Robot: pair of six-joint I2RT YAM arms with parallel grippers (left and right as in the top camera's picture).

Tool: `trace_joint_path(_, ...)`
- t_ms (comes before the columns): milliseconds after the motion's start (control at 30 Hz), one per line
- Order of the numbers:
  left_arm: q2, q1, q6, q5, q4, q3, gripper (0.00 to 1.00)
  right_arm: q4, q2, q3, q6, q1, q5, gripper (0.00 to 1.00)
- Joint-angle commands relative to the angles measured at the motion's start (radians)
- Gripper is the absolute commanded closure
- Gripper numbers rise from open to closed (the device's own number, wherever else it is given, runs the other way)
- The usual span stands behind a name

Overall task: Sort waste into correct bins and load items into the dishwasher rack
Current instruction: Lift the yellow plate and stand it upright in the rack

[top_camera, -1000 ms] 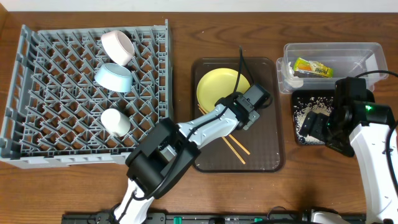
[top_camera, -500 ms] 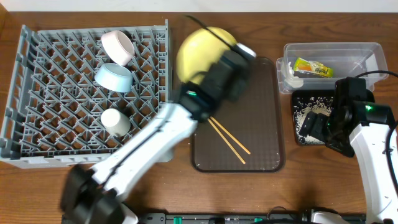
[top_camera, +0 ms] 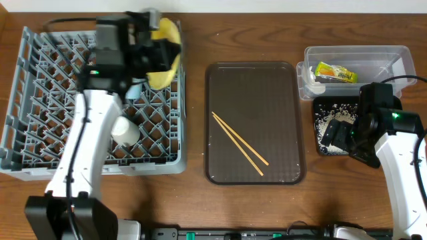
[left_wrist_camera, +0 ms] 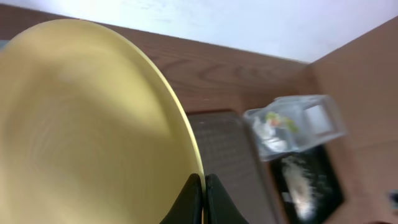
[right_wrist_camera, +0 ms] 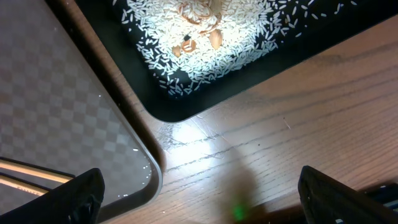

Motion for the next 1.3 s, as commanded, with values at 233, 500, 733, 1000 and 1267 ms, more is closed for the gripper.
trace_joint_path(233, 0.036, 0.196, -0.028, 0.499, -0.014, 0.004, 0.94, 0.005, -0.014, 0.008, -0.012, -0.008, 0.003, 0.03)
trace_joint_path(500, 0.126, 0.234, -0.027, 0.499, -0.055, 0.003, 0.94, -0.005, -0.014, 0.008, -0.013, -0.008, 0.003, 0.04)
trace_joint_path(733, 0.200, 0.276, -0.027, 0.440, -0.076, 0.003, 0.94, -0.008, -0.014, 0.008, -0.013, -0.008, 0.003, 0.03)
trace_joint_path(1000, 0.206, 0.308, 0.008, 0.220, -0.156, 0.003, 0.65, -0.009, -0.014, 0.008, -0.016, -0.008, 0.003, 0.03)
trace_joint_path(1267, 0.102, 0.307, 0.026, 0.128, -0.156, 0.004, 0.24, -0.005, -0.014, 0.008, -0.016, -0.008, 0.003, 0.02)
